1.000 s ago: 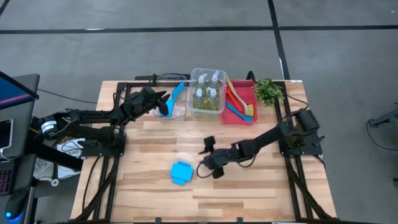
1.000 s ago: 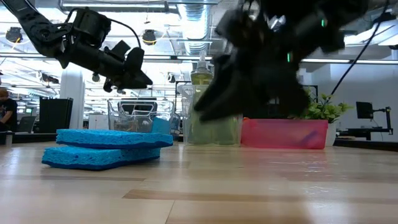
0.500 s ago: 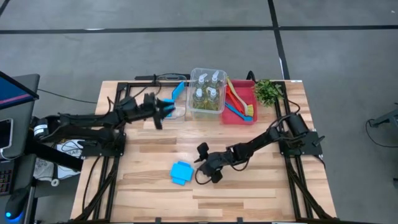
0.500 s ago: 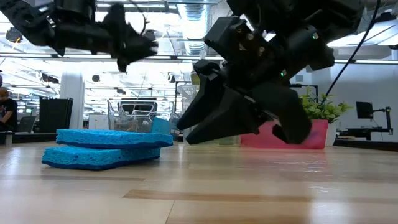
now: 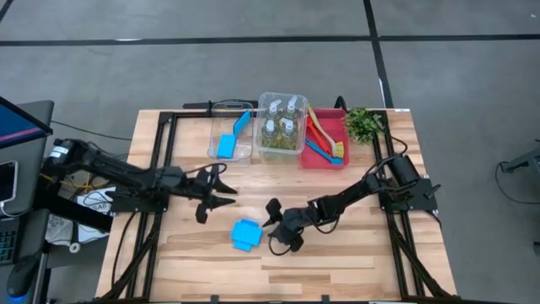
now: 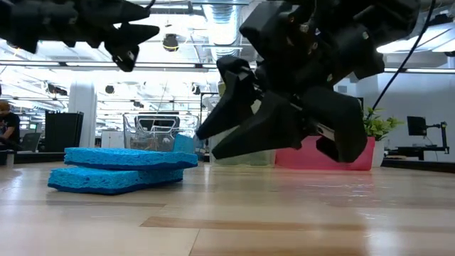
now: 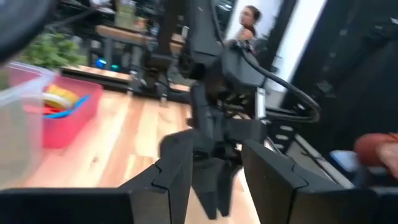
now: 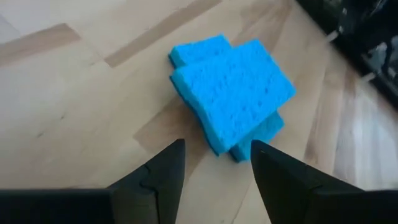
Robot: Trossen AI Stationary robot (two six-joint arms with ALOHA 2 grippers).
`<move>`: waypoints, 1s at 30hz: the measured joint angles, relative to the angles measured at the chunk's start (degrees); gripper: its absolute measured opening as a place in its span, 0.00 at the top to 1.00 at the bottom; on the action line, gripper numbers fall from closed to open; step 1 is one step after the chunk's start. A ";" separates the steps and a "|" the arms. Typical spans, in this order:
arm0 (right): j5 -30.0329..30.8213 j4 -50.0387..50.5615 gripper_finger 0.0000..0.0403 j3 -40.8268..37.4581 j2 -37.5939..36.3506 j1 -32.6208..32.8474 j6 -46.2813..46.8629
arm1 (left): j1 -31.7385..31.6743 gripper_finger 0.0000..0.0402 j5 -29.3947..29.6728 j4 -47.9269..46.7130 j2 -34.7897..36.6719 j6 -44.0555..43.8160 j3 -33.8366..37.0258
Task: Pick & Place Kitchen Sink Supplies
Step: Put the blue sponge into the transparent bin
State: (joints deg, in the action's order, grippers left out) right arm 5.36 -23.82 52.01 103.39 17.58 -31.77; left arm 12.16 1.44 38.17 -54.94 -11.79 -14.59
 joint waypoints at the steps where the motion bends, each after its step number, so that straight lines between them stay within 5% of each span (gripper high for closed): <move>1: 0.00 -0.50 0.56 0.00 0.03 0.16 -0.62 | 1.39 0.65 2.88 0.20 0.02 -0.02 0.06; 5: 0.00 -3.95 0.56 0.00 2.25 0.93 -2.82 | 4.32 0.65 9.39 0.69 0.00 -0.02 0.09; 22: 1.79 -9.95 0.55 8.46 12.02 0.50 -7.61 | 7.92 0.65 9.90 0.91 -1.48 -0.70 0.33; 30: 5.90 -5.69 0.73 11.21 13.28 -0.87 -5.17 | 7.89 0.65 9.92 0.81 -1.49 -0.70 0.35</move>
State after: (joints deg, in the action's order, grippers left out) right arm 11.27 -29.51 63.21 116.68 16.71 -36.94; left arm 20.05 11.35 38.98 -56.42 -12.49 -14.24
